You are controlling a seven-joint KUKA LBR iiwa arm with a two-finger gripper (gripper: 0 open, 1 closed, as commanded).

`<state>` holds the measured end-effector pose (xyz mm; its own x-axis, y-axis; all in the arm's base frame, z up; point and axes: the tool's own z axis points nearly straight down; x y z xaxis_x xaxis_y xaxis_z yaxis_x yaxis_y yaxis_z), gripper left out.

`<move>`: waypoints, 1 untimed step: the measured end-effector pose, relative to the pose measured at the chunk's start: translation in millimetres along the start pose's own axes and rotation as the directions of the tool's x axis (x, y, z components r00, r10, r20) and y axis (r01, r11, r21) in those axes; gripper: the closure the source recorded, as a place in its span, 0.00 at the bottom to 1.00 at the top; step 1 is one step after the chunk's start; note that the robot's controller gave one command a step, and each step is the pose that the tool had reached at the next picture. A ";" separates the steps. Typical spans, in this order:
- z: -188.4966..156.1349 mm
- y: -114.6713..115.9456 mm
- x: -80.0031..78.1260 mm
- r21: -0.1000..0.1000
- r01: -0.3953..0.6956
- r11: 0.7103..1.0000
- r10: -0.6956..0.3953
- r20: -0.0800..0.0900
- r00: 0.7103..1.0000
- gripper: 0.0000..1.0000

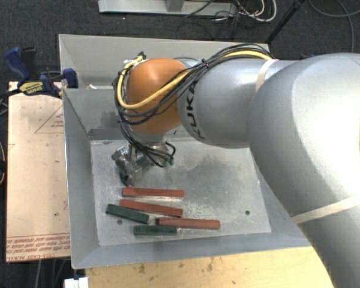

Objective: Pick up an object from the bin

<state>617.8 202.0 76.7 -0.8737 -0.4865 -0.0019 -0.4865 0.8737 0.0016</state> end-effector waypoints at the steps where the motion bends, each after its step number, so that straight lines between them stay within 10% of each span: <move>1: -202.6 2.9 -0.4 0.003 0.006 1.000 -0.006 0.011 1.000 1.00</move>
Offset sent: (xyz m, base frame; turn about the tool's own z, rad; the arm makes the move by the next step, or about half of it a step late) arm 0.0000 0.0000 0.0000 0.0000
